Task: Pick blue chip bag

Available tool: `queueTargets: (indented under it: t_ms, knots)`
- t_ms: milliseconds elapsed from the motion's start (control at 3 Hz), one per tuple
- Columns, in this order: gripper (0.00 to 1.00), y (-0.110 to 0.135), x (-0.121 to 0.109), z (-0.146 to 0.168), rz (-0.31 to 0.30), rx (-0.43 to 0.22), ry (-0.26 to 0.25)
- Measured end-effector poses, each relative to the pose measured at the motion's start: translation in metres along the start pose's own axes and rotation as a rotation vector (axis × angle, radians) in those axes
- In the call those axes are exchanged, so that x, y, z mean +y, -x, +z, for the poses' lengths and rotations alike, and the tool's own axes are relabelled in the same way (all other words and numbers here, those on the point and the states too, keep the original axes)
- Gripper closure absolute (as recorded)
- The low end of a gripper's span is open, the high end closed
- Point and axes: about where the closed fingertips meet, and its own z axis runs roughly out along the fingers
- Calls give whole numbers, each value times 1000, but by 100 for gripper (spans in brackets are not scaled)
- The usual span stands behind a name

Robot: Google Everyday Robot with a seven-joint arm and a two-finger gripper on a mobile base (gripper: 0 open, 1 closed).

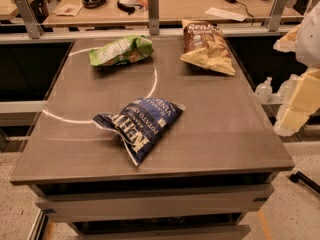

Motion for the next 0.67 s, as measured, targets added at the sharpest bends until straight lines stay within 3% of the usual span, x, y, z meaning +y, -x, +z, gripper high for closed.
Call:
queueTargets:
  t_ms: [333,667]
  knots:
    - [0,0,0,0,0,0,0]
    - [0,1,2,-2,42,-50,38]
